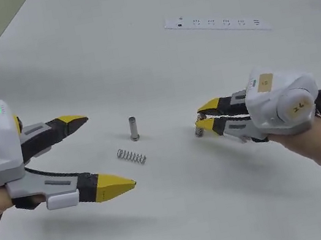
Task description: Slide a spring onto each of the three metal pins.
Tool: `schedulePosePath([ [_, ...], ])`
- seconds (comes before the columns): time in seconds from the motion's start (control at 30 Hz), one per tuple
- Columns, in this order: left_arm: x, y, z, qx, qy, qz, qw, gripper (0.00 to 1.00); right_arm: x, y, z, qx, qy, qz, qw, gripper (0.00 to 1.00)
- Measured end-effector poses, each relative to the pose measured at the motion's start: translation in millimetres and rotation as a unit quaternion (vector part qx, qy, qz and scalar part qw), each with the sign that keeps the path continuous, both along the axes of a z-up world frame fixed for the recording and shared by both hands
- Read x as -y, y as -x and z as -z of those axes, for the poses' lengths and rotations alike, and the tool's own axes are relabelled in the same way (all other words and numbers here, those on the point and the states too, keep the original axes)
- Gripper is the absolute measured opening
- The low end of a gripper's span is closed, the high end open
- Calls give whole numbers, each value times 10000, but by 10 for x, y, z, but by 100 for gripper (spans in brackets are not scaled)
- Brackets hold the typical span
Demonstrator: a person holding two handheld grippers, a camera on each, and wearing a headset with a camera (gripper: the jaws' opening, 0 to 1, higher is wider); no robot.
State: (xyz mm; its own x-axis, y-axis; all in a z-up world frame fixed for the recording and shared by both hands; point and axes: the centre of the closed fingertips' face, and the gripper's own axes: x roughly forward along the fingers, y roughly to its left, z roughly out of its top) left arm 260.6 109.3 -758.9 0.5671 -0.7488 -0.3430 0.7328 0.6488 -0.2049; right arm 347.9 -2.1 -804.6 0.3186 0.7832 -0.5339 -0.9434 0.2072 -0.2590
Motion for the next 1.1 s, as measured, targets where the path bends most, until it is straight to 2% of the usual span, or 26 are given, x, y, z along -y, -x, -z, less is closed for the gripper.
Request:
schedulePosePath([
  [0.07,2,1,-1,0,0,3,10000,96,-18,8,-31,-90,-110,37,9999,13],
  [0.2,9,3,-7,-1,4,8,10000,96,-15,22,-28,-65,-61,1,10000,16],
  [0.27,6,-1,-16,6,8,2,10000,96,-9,35,-53,-133,-126,50,9998,18],
  [0.5,-6,-42,-65,43,41,-27,10000,97,30,60,-197,-323,-507,217,9980,26],
  [0.6,-2,-50,-71,44,41,-20,10000,97,61,66,-241,-438,-601,315,9967,27],
  [0.7,1,-52,-77,49,39,-10,10000,97,82,85,-270,-434,-642,352,9964,28],
  [0.93,-3,-45,-72,36,22,14,10000,97,95,175,-359,-601,-915,431,9931,31],
  [1.1,-4,-53,-96,45,31,9,10000,98,128,221,-418,-602,-984,449,9923,32],
])
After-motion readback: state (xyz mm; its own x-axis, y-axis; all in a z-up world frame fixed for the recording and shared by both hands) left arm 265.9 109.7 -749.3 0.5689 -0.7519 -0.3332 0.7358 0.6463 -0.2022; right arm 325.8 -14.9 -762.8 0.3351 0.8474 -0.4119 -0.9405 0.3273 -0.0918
